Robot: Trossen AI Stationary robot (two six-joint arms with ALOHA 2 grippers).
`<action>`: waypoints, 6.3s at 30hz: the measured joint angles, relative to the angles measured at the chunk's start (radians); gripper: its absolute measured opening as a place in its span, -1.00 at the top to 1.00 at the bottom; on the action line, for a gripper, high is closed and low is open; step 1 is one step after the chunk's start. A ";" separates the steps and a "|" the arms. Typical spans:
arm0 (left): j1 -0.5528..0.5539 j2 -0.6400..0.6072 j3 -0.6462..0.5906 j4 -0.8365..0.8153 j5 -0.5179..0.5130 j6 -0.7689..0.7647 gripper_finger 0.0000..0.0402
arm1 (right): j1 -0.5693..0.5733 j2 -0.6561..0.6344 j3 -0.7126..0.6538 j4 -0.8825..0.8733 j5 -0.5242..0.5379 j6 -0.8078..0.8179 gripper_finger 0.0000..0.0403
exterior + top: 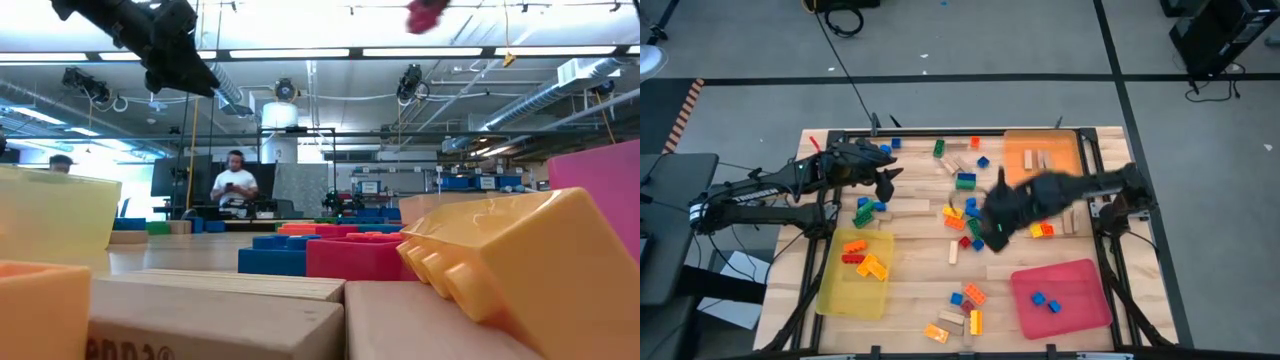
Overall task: Sort blocks by size
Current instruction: Put the small red game piece into the red bin, then put the large green game piece into the yellow bin
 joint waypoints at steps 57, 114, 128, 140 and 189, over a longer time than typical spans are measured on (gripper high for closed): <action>0.000 0.000 -0.001 -0.009 -0.002 -0.021 0.12 | 0.400 -0.048 -0.516 0.454 -0.269 0.623 -0.30; 0.176 0.229 0.096 -0.245 -0.058 -0.563 -0.15 | -0.188 -0.875 -1.145 0.612 -0.059 -0.419 -0.11; 0.553 0.391 0.119 -0.421 0.151 -0.242 -0.15 | -0.188 -0.875 -1.145 0.691 -0.048 -0.418 -0.09; 0.667 0.648 0.119 -0.433 0.093 -0.158 -0.15 | -0.188 -0.875 -1.145 0.763 -0.045 -0.378 -0.08; 0.710 0.989 0.330 -0.582 0.168 -0.311 -0.15 | -0.189 -0.875 -1.145 0.770 -0.011 -0.346 -0.04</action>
